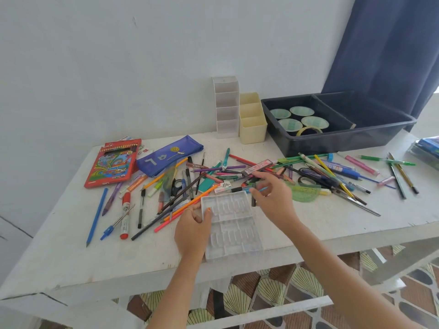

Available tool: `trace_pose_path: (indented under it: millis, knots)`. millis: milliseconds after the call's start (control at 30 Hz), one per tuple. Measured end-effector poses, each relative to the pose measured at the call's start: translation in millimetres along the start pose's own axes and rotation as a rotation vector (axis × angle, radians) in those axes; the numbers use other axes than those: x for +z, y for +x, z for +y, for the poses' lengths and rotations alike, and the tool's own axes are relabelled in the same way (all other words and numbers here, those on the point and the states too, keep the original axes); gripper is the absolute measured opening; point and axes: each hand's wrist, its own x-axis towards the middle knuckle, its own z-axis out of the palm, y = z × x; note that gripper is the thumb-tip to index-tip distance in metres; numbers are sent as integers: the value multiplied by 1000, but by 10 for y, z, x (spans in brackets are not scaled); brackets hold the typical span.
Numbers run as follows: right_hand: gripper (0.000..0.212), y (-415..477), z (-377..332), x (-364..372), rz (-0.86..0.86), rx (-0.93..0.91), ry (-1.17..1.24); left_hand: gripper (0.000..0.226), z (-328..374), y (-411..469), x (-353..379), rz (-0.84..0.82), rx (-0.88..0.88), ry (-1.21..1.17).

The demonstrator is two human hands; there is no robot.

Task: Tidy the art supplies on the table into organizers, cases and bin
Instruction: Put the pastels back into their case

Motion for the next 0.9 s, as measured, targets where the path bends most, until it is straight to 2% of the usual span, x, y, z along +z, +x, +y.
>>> trace_pose_path:
  millis: [133,400,533,600,667,733,800,900]
  knots:
    - [40,-10,74,141,-129,9,-58,34,12,2,3,4,-5,23]
    - [52,44,278,281,-229,29,-225,33,13,-15,7,15,1,25]
    - [38,68,300,329,-306,-35,-449,23,30,6,-1,2,24,58]
    - [40,38,300,333,-334,-85,-572,16,45,58,-32,-36,65,109]
    - [42,29,269,322,-357,-116,-690,16,42,98,-56,-62,108,127]
    - [35,60,199,280,-387,-122,-739,19,24,100,-63,-54,136,75]
    - [26,134,119,203,-365,-114,-661,21,4,102,-54,-30,139,17]
    - [25,335,86,64,-162,-120,-495,12,-5,111,-42,-22,149,-1]
